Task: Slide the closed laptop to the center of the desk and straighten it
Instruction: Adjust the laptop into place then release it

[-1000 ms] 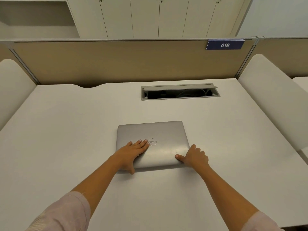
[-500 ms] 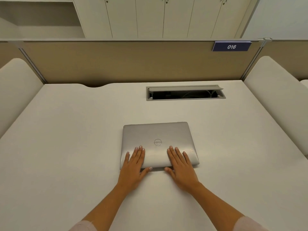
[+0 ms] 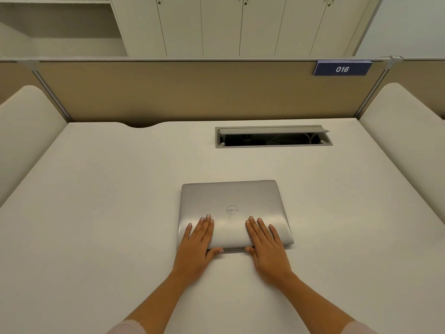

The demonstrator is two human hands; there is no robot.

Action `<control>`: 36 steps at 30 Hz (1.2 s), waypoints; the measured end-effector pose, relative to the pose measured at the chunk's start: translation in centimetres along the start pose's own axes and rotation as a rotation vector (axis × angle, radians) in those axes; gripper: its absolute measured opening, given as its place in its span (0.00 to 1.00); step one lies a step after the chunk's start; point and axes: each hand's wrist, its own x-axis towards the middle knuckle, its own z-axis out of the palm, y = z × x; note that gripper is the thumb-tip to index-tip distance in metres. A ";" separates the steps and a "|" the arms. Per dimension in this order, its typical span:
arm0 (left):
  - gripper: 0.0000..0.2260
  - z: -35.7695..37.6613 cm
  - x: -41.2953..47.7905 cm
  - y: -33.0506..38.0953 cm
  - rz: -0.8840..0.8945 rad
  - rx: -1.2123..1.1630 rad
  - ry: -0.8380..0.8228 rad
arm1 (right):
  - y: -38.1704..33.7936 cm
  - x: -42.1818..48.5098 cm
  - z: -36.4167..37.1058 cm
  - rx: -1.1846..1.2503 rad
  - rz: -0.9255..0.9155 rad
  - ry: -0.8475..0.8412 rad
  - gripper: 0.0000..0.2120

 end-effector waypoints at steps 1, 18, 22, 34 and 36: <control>0.36 0.1 0.0 -0.1 0.002 0.003 -0.003 | 0.0 0.0 0.1 0.001 -0.002 0.004 0.28; 0.34 -0.4 0.9 -1.1 0.074 0.049 -0.032 | -0.2 0.4 0.8 -0.003 0.029 0.035 0.28; 0.34 -0.7 1.0 -1.3 0.095 0.055 -0.036 | -0.5 0.6 0.9 -0.002 0.049 0.031 0.28; 0.35 -1.7 1.5 -1.4 0.119 0.083 -0.069 | -0.9 0.8 1.1 0.074 0.105 0.021 0.29; 0.35 -1.4 1.3 -1.0 0.085 0.079 -0.068 | -0.9 0.8 1.1 0.057 0.102 0.012 0.29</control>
